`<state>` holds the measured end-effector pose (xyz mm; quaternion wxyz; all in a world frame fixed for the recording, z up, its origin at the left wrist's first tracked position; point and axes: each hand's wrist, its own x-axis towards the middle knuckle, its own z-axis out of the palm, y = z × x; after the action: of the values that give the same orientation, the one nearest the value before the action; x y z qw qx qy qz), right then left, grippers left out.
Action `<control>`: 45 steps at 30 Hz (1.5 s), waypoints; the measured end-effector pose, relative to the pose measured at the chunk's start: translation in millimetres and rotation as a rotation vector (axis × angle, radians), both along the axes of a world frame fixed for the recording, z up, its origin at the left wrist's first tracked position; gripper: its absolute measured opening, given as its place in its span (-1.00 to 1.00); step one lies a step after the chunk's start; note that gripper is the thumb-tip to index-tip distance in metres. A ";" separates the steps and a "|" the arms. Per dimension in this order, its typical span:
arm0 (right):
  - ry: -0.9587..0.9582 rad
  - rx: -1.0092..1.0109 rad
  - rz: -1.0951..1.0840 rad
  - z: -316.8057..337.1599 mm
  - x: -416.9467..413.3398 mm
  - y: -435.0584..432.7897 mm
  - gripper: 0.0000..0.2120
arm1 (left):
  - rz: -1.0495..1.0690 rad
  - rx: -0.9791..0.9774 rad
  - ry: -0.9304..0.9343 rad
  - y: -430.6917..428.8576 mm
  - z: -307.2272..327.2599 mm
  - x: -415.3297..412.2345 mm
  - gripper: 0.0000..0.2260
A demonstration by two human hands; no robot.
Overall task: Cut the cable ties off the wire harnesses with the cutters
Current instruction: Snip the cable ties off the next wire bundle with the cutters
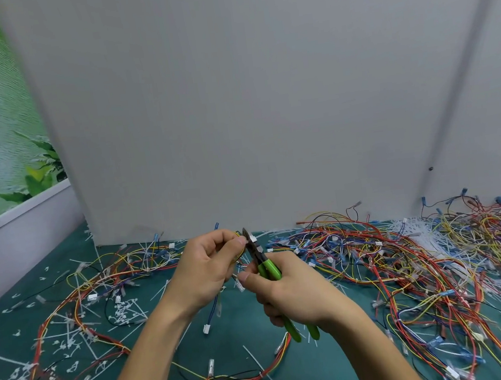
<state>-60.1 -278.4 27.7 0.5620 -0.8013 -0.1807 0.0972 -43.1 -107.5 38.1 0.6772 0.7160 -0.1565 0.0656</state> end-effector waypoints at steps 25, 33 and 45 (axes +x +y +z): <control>-0.009 -0.012 0.015 2.1 -0.7 0.8 -0.74 | -0.004 0.001 0.004 -1.5 -1.3 0.7 -0.69; -0.015 0.002 0.004 1.2 -0.9 0.0 -0.78 | -0.030 -0.037 -0.001 -1.7 -0.1 -1.0 -0.70; -0.027 -0.015 -0.028 -3.6 0.9 3.7 -0.76 | -0.007 -0.023 0.001 -0.9 -1.9 0.1 -0.73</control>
<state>-59.1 -274.8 24.1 0.5549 -0.8091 -0.1764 0.0796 -42.9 -108.4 36.3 0.6855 0.7078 -0.1578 0.0646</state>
